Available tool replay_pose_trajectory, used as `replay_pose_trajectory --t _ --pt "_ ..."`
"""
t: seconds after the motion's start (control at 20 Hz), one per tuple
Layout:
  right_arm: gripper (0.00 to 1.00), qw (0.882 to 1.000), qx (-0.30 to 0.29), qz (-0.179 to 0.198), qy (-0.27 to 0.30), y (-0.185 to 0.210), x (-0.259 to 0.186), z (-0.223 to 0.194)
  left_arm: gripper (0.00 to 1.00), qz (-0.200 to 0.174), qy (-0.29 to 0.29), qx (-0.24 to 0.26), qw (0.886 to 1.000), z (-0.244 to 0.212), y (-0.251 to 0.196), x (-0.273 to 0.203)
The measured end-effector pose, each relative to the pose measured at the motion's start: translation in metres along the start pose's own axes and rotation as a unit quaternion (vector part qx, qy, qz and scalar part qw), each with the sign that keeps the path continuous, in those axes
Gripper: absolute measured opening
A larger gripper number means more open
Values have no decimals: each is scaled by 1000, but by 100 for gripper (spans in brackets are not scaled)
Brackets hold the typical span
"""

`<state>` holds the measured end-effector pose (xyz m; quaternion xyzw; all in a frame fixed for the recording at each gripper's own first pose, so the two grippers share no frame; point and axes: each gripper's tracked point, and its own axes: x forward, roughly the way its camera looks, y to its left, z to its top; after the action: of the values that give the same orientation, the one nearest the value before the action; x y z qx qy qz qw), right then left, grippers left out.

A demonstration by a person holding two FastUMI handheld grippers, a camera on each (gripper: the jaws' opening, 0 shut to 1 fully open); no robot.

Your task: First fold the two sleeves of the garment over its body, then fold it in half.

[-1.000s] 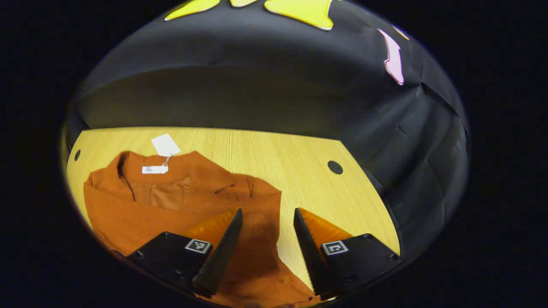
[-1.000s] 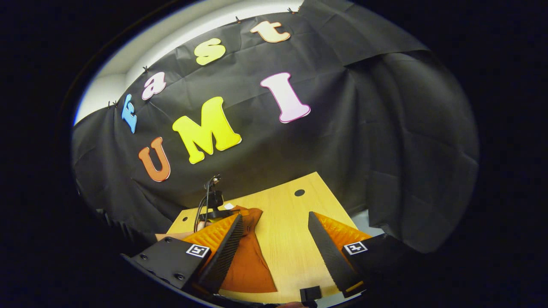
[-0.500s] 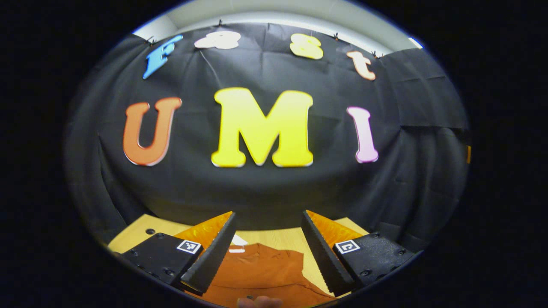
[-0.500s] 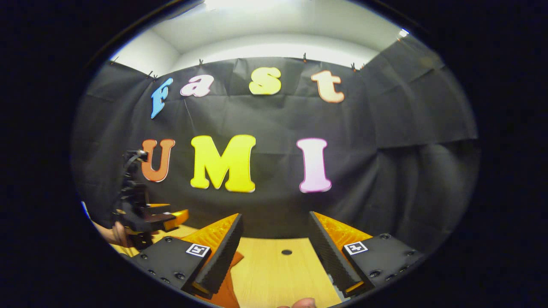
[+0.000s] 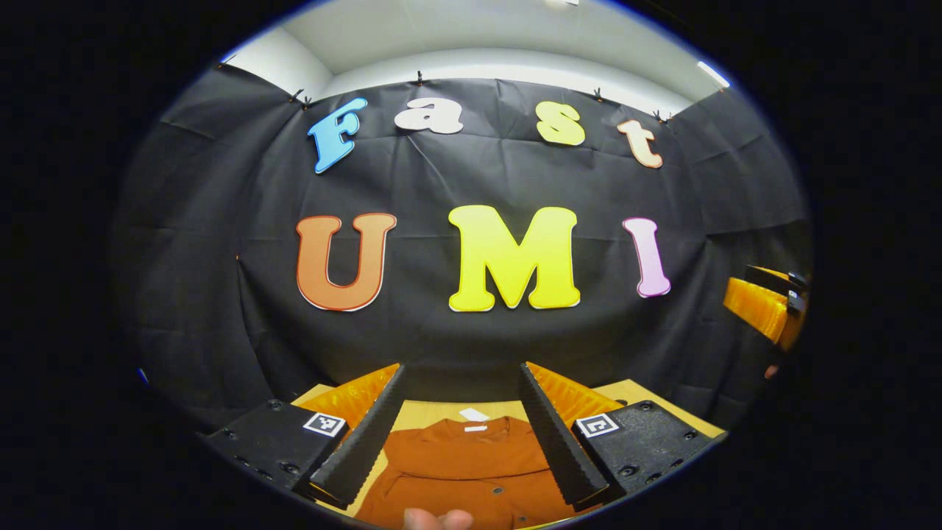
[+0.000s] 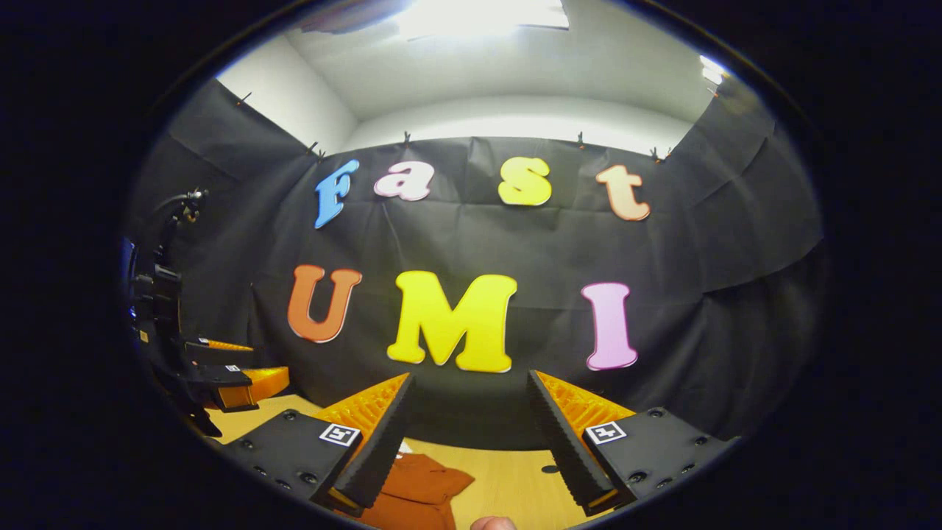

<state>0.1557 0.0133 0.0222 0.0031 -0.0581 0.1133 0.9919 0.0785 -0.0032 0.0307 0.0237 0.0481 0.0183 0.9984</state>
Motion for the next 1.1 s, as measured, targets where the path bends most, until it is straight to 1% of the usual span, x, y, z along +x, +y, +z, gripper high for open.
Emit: replay_pose_trajectory --t 0.1,0.15,0.25,0.3,0.35,0.4,0.5,0.55,0.6,0.7,0.8,0.9,0.95,1.0,1.05,1.1 --pt "95 999 14 14 43 10 -11 -19 98 -13 -4 -13 1000 -4 8 -13" --pt "95 997 23 14 74 15 -17 -34 98 -15 -3 -23 1000 -10 17 -20" --pt "94 993 33 4 113 15 -30 -51 98 -11 13 -38 999 -31 36 -28" --pt "95 990 35 -3 137 13 -39 -63 98 -3 29 -41 999 -45 48 -34" --pt "95 987 35 -3 158 12 -45 -75 98 3 61 -44 997 -71 62 -41" --pt "95 982 32 -1 187 11 -54 -88 98 -3 91 -49 995 -93 68 -50" --pt "95 968 50 18 244 16 -80 -112 98 -19 155 -63 986 -138 85 -73" --pt "95 961 63 20 269 18 -90 -120 99 -24 185 -67 980 -161 96 -83" --pt "95 950 79 16 303 17 -105 -134 99 -36 228 -75 970 -191 107 -101" --pt "95 934 86 3 347 11 -124 -154 99 -51 285 -81 954 -234 123 -126" --pt "95 912 106 3 397 10 -150 -175 97 -69 349 -117 927 -277 134 -152" --pt "94 884 129 0 449 13 -177 -188 97 -82 404 -153 898 -311 141 -174" --pt "95 871 140 -7 470 12 -188 -193 97 -82 423 -174 885 -327 146 -188" --pt "94 862 148 -12 485 11 -196 -194 97 -86 442 -199 871 -337 147 -198" --pt "97 855 153 -15 495 12 -201 -195 97 -92 459 -224 855 -344 143 -205" --pt "97 851 152 -20 502 10 -203 -200 98 -105 473 -247 839 -346 136 -213"
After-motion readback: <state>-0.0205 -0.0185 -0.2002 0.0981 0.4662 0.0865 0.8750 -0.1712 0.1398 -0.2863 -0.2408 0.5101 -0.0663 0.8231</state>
